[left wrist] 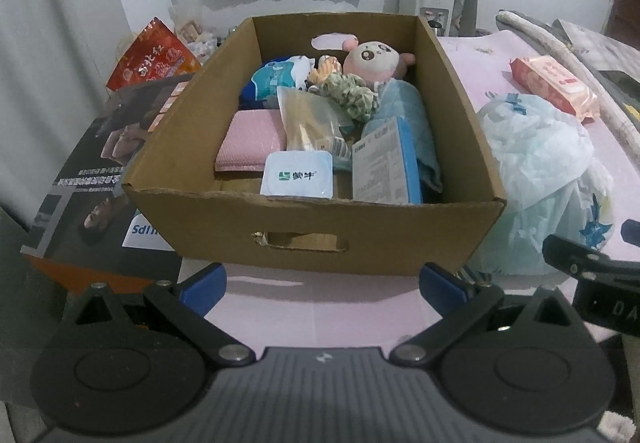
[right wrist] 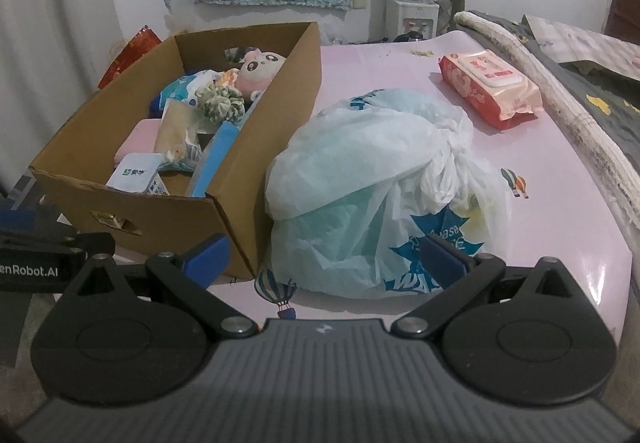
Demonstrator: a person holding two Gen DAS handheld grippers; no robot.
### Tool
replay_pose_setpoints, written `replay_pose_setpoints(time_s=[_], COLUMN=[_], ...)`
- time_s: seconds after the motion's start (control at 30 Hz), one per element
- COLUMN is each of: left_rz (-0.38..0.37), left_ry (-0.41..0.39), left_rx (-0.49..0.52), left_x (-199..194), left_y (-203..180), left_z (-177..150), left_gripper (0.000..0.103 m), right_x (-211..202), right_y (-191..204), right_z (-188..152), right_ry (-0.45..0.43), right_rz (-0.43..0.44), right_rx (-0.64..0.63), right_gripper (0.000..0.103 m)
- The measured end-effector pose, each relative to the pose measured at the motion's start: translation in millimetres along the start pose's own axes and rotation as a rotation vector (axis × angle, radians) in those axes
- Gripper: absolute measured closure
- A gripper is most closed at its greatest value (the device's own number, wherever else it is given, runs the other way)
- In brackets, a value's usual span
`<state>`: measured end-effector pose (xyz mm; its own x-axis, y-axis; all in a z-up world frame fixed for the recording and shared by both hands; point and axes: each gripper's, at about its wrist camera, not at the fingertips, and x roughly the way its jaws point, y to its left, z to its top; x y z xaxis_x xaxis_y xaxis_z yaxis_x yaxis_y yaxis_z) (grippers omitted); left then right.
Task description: Organize soft objects
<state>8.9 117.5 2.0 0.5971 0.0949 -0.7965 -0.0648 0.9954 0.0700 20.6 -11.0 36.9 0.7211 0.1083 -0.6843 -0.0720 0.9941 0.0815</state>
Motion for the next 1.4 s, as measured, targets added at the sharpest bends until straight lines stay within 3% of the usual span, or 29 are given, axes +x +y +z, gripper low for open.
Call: replay_pose_setpoints(time_s=[1.4], left_rz=[0.001], left_ry=[0.035], left_rx=[-0.025], left_x=[6.3], left_y=[9.3], left_z=[-5.4], left_gripper=[0.0], right_x=[6.6], right_y=[7.3], right_z=[-1.7], right_ry=[0.028], right_rz=[0.01], right_rx=[-0.006], right_gripper=[0.001])
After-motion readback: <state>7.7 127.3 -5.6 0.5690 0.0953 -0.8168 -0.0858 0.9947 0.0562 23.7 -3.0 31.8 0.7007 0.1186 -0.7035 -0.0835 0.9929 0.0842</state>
